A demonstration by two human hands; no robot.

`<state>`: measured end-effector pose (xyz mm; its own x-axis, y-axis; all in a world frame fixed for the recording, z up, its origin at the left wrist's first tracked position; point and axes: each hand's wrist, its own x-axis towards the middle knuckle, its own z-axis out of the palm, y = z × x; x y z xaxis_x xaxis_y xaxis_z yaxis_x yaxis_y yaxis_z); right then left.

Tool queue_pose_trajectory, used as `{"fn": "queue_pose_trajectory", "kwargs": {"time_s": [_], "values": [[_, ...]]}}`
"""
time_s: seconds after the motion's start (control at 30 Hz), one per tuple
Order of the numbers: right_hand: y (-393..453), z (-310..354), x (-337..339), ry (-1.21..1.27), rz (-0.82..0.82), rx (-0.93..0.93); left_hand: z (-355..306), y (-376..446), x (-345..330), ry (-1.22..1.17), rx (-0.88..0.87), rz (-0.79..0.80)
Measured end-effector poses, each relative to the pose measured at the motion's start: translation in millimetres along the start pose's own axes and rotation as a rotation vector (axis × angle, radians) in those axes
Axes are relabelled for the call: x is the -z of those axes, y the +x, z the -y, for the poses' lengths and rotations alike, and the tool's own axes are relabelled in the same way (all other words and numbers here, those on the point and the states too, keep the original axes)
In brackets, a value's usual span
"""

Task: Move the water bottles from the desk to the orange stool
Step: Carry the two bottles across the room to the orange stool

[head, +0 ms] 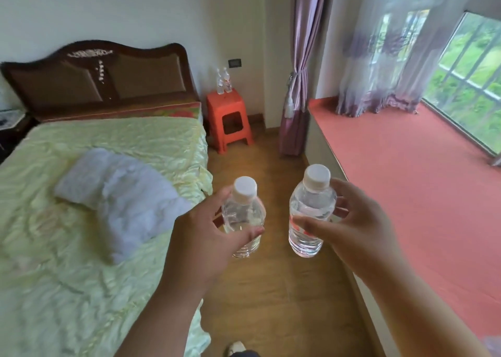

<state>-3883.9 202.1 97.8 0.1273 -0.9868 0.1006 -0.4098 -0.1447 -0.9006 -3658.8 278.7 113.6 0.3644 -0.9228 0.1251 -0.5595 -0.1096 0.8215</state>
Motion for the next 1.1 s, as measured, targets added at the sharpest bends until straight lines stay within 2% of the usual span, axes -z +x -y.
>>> {"fn": "queue_pose_trajectory", "kwargs": {"time_s": [0.3, 0.6, 0.83, 0.97, 1.1], "values": [[46.8, -10.2, -7.0, -0.013, 0.031, -0.035, 11.8, 48.1, -23.3, 0.022, 0.054, 0.036], [123.3, 10.1, -23.9, -0.092, -0.063, -0.048, 23.2, 161.4, -35.8, -0.025, -0.035, 0.116], [190.7, 31.2, -65.3, -0.140, -0.128, -0.018, 34.5, 245.6, -15.4, -0.035, -0.117, 0.109], [218.0, 34.4, -95.1, -0.130, -0.090, -0.027, 51.6, 278.5, -3.9, -0.008, -0.133, 0.113], [246.0, 34.9, -118.9, -0.119, -0.038, -0.035, 71.1, 301.9, 4.0, 0.005, -0.076, 0.103]]}}
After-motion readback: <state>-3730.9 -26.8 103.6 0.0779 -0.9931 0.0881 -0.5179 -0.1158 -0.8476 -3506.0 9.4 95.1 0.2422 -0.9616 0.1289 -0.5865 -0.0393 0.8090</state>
